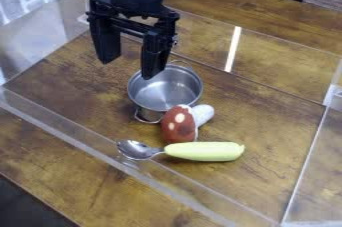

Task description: Move the green spoon to the left

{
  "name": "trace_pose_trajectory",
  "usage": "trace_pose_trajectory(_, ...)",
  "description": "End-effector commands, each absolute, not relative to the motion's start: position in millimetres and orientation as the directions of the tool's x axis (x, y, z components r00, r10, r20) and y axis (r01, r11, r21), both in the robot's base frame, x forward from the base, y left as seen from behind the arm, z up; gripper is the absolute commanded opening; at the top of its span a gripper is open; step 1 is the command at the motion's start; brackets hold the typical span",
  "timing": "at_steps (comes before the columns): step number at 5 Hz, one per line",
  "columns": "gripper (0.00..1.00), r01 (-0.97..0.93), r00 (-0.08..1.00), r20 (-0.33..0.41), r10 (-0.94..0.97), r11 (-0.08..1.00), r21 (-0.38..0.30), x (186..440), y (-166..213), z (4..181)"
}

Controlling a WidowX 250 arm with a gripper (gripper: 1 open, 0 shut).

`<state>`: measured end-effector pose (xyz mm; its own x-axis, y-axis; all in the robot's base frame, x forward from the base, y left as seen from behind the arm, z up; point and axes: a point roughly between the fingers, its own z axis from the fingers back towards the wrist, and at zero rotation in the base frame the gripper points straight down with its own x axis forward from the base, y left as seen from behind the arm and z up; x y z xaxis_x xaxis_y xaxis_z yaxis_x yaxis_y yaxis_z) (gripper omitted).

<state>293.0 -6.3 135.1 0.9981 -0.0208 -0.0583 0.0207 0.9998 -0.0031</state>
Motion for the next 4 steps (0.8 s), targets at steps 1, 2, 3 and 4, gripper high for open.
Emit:
trace_pose_trajectory(1, 1.00, 0.039, 0.995, -0.088, -0.039, 0.999, -0.006, 290, -20, 126.7)
trace_pose_trajectory(2, 1.00, 0.136, 0.985, -0.105, -0.136, 0.991, -0.004, 288, -39, 120.5)
trace_pose_trajectory(3, 1.00, 0.295, 0.952, -0.096, -0.291, 0.955, 0.027, 286, -61, 104.5)
trace_pose_trajectory(4, 1.00, 0.436, 0.898, -0.096, -0.430, 0.898, 0.057, 285, -80, 84.6)
